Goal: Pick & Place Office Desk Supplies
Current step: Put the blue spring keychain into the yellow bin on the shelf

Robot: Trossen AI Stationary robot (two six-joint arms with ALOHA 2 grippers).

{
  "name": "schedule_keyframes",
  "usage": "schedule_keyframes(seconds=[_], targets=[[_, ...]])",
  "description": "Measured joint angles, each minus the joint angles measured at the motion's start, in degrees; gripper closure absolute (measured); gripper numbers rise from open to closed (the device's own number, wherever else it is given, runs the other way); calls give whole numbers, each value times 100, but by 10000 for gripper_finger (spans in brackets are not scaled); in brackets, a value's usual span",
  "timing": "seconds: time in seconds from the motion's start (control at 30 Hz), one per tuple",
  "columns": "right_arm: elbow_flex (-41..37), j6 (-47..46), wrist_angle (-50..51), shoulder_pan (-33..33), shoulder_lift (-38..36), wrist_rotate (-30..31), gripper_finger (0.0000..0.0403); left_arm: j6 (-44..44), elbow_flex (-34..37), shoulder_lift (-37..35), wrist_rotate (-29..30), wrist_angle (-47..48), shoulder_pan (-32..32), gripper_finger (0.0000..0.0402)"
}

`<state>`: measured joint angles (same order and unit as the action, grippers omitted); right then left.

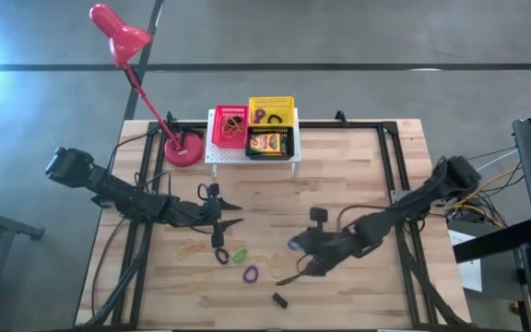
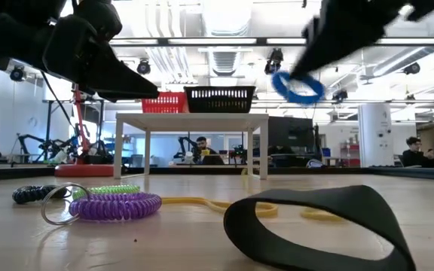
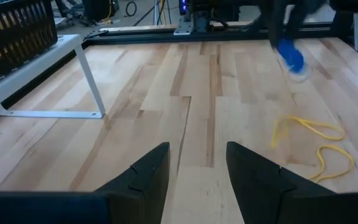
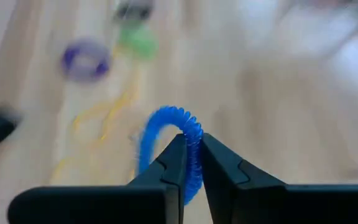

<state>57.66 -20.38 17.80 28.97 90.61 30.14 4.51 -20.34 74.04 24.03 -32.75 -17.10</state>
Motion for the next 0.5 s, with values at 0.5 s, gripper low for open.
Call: schedule_keyframes(seconds=[0.5], targets=[[-1424, 3037, -8450, -1872, 86, 447, 369, -21, 0, 0, 2, -21, 22, 238]])
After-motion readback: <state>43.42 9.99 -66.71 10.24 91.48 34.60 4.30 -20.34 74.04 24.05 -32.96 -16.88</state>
